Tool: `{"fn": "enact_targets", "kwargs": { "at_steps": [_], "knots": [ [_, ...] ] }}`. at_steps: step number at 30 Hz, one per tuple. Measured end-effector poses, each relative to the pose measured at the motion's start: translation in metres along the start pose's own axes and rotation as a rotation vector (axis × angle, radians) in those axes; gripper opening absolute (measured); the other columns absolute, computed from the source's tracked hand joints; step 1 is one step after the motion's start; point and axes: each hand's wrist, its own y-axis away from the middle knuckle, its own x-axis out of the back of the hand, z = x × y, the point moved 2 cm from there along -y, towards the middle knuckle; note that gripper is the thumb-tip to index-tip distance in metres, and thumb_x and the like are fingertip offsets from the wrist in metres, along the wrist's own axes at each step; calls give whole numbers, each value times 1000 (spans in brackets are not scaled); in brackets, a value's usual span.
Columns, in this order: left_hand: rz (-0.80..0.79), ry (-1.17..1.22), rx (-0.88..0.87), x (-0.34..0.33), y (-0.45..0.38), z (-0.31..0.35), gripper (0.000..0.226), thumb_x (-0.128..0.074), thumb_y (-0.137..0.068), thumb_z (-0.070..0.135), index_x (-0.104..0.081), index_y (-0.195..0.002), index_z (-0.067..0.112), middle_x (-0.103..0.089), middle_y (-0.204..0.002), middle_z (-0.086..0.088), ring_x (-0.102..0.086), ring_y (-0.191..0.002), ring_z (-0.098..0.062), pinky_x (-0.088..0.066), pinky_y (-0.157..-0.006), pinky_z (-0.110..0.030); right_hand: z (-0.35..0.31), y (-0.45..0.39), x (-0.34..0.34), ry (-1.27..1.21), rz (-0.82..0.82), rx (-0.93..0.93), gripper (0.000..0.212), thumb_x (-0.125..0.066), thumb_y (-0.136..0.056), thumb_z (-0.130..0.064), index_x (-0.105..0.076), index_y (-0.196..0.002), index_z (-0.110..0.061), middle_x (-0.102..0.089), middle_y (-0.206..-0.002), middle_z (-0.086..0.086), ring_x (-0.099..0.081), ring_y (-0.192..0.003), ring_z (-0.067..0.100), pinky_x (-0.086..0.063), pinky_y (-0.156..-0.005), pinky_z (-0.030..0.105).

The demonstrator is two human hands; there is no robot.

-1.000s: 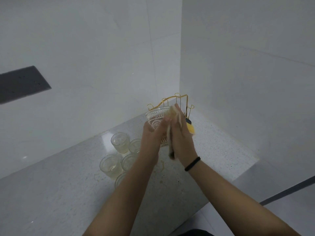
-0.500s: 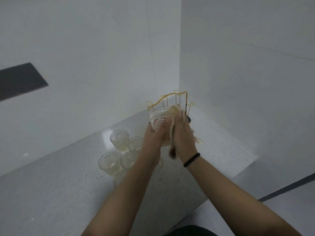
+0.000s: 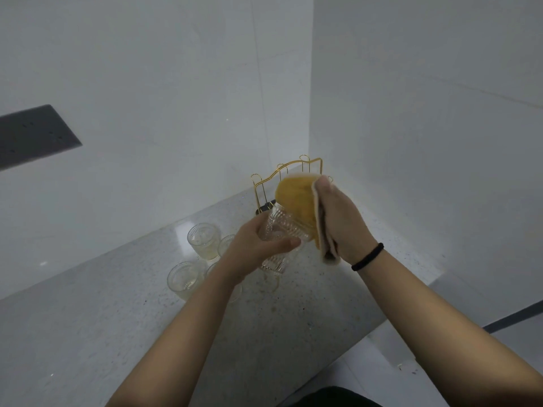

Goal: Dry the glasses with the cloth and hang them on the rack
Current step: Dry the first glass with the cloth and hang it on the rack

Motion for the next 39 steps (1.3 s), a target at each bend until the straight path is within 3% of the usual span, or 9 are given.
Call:
{"fn": "enact_targets", "kwargs": {
  "at_steps": [6, 11, 16, 21, 25, 28, 31, 35, 39],
  "knots": [
    [-43, 15, -22, 0, 0, 1, 43, -79, -56, 47, -67, -97, 39, -74, -92, 13, -71, -83, -5, -53, -69, -15, 5, 9, -6, 571, -219, -110, 54, -25, -95, -47, -60, -86, -6, -56, -65, -4, -53, -53, 4, -44, -59, 17],
    [-128, -29, 3, 7, 0, -5, 43, -79, -62, 32, -65, -103, 30, -73, -89, 9, -70, -82, -10, -54, -71, -17, -4, 14, 2, 648, -556, -242, 36, -26, -82, -59, -47, -86, -31, -57, -84, -6, -54, -74, 7, -45, -73, 20],
    [-179, 28, 19, 10, 2, -7, 54, -77, -62, 38, -66, -110, 15, -71, -103, -11, -68, -95, -28, -56, -84, -33, -12, 15, 8, 828, -775, -10, 33, -66, -75, -44, -48, -101, -35, -58, -92, -11, -55, -79, 4, -44, -69, 14],
    [-296, 143, 69, 9, 1, -3, 72, -81, -53, 46, -61, -110, 7, -66, -104, -15, -65, -94, -31, -54, -85, -39, -18, 20, 1, 835, -744, 70, 41, -79, -62, -37, -48, -88, -42, -50, -87, -21, -50, -82, -13, -39, -70, 2],
    [-364, 146, 100, 5, 0, 3, 85, -85, -43, 65, -63, -104, 10, -69, -97, -8, -68, -88, -25, -56, -77, -31, -13, 19, -7, 971, -744, 29, 48, -74, -70, -38, -60, -107, -11, -65, -100, 5, -60, -88, 16, -46, -72, 13],
    [-443, 158, 152, 7, 1, 4, 85, -85, -44, 65, -64, -103, 9, -68, -97, -11, -67, -89, -28, -57, -77, -31, -9, 22, -10, 946, -826, -66, 51, -72, -73, -36, -57, -115, -11, -64, -111, 7, -61, -96, 21, -52, -84, 28],
    [-507, 193, 246, 5, 2, 3, 80, -84, -48, 64, -64, -103, 11, -71, -95, -7, -69, -87, -24, -58, -75, -30, -7, 24, -5, 764, -853, -146, 28, -69, -77, -29, -60, -103, -21, -66, -107, 4, -62, -92, 17, -51, -77, 20],
    [-270, 165, 347, 5, 1, -9, 54, -62, -79, 61, -61, -114, 20, -63, -117, -11, -68, -98, -24, -57, -88, -41, 6, 25, 5, 558, -657, -283, 7, -63, -81, -30, -58, -87, -31, -65, -92, -7, -61, -86, 14, -49, -82, 27],
    [-71, 343, 184, -4, 16, -23, 45, -65, -79, 49, -53, -118, 32, -58, -120, -5, -70, -98, -22, -59, -75, -36, 12, 22, 14, 177, -402, -472, 34, -60, -69, -39, -61, -93, -15, -66, -89, 2, -65, -78, 13, -53, -76, 30]
  ]
}}
